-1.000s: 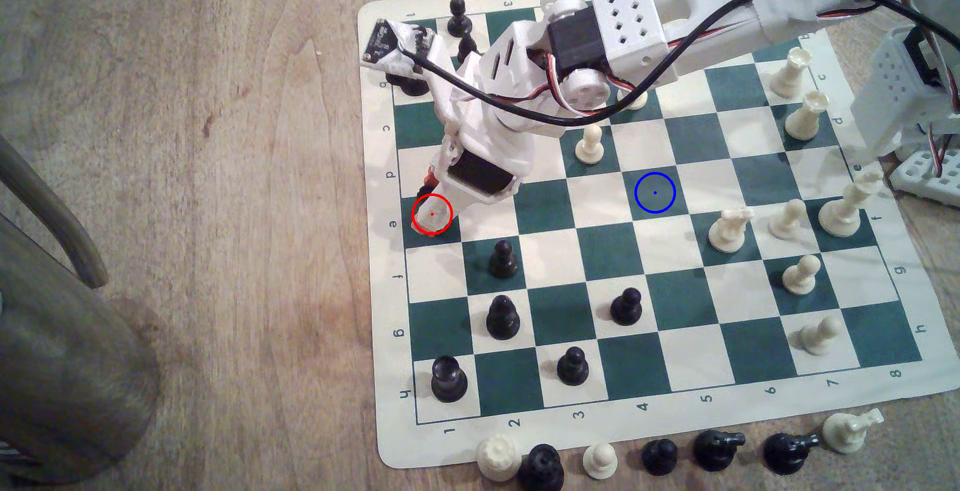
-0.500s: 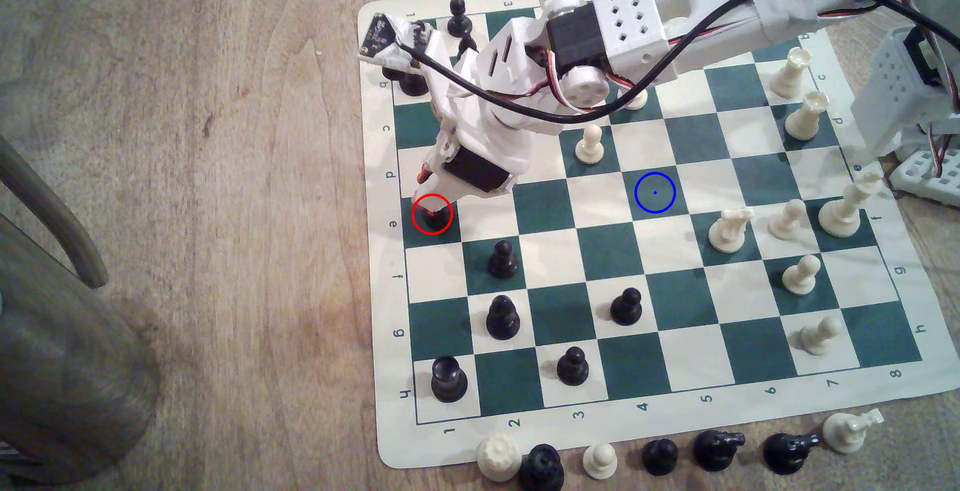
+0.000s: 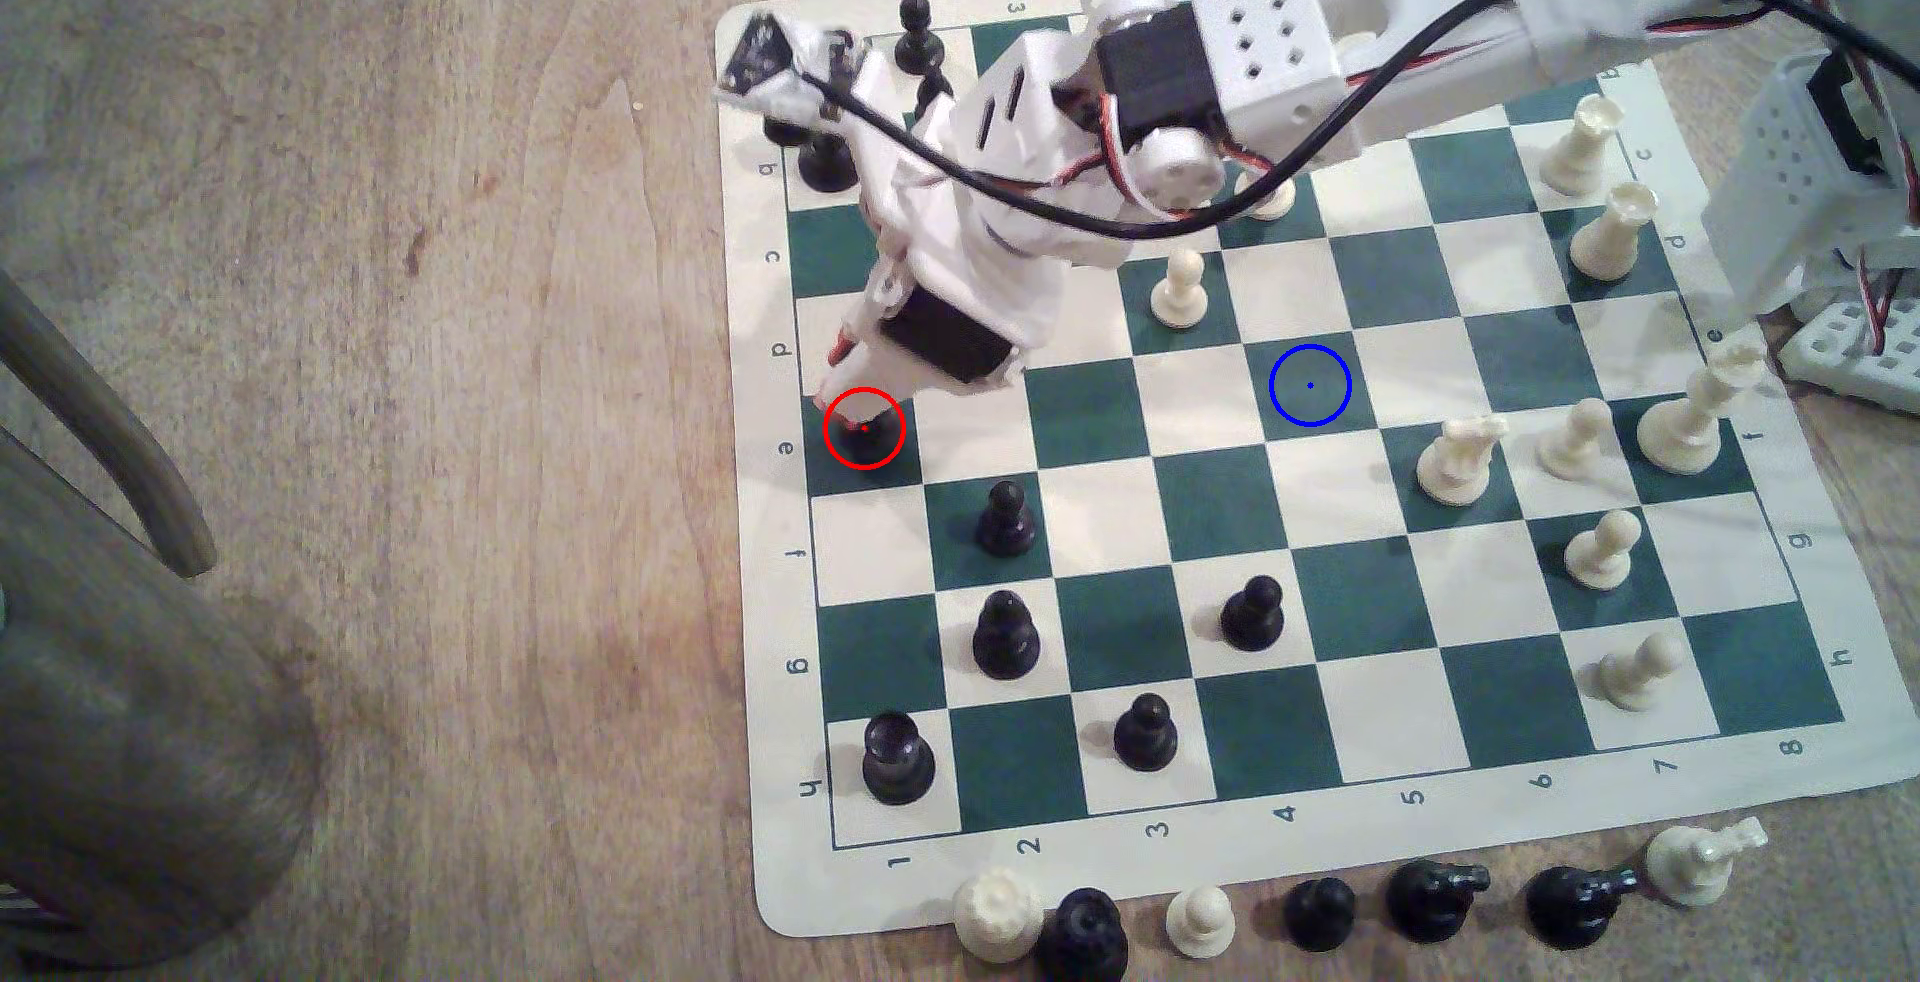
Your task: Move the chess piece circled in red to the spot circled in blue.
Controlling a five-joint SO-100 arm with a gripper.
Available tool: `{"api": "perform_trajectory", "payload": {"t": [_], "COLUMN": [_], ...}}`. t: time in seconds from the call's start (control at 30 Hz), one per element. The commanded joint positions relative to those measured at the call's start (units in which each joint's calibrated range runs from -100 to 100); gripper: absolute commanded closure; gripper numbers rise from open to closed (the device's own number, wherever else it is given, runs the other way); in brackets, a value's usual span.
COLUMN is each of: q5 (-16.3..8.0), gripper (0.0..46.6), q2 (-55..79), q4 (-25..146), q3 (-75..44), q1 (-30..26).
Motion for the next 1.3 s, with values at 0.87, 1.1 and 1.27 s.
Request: {"api": "perform_trajectory", "payload": {"t": [0.87,1.1,1.27], "q5": [0.34,0.83,1.47], "gripper": [46.4,46.4,46.4], "q2": [-68.47,-76.62,-78.82], "q4": [5.97,8.02,7.69], "q3": [57.68,67.11,73.36], "q1": [2.07,-0.43,-1.84]}}
